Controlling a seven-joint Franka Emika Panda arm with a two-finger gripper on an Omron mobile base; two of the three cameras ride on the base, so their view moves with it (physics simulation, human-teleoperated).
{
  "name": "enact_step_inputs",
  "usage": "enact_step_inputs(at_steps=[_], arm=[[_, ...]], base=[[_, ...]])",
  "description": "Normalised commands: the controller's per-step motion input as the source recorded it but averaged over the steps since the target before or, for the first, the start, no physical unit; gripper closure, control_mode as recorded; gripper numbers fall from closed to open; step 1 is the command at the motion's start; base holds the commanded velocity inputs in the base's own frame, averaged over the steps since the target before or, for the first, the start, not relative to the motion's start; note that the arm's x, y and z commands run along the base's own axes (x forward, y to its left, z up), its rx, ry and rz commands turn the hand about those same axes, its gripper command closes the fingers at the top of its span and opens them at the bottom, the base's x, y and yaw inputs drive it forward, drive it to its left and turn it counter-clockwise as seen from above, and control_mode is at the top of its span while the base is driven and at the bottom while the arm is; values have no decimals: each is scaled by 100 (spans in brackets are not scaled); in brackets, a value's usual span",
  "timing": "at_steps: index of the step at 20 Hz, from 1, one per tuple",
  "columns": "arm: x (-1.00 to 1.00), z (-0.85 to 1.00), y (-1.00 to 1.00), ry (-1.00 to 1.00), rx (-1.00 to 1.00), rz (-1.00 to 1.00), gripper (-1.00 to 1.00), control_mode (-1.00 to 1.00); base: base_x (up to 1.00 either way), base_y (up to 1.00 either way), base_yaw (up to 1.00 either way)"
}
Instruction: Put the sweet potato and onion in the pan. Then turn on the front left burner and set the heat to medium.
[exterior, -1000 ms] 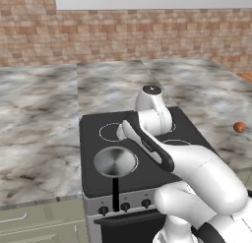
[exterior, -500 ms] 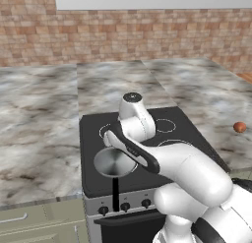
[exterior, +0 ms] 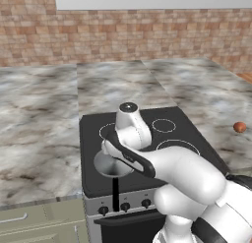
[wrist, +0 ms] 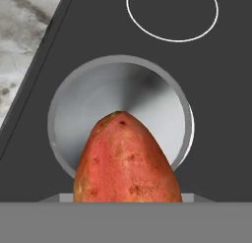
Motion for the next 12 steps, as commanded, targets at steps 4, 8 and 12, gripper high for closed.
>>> enact_step_inputs(at_steps=[4,8,12], arm=[[0,-40,0,0,0,1,100,-100],[3,-27,0,1,0,5,100,-100],[15,-20,0,0,0,10,100,-100]], base=[[0,0,0],[0,0,0],[0,0,0]])
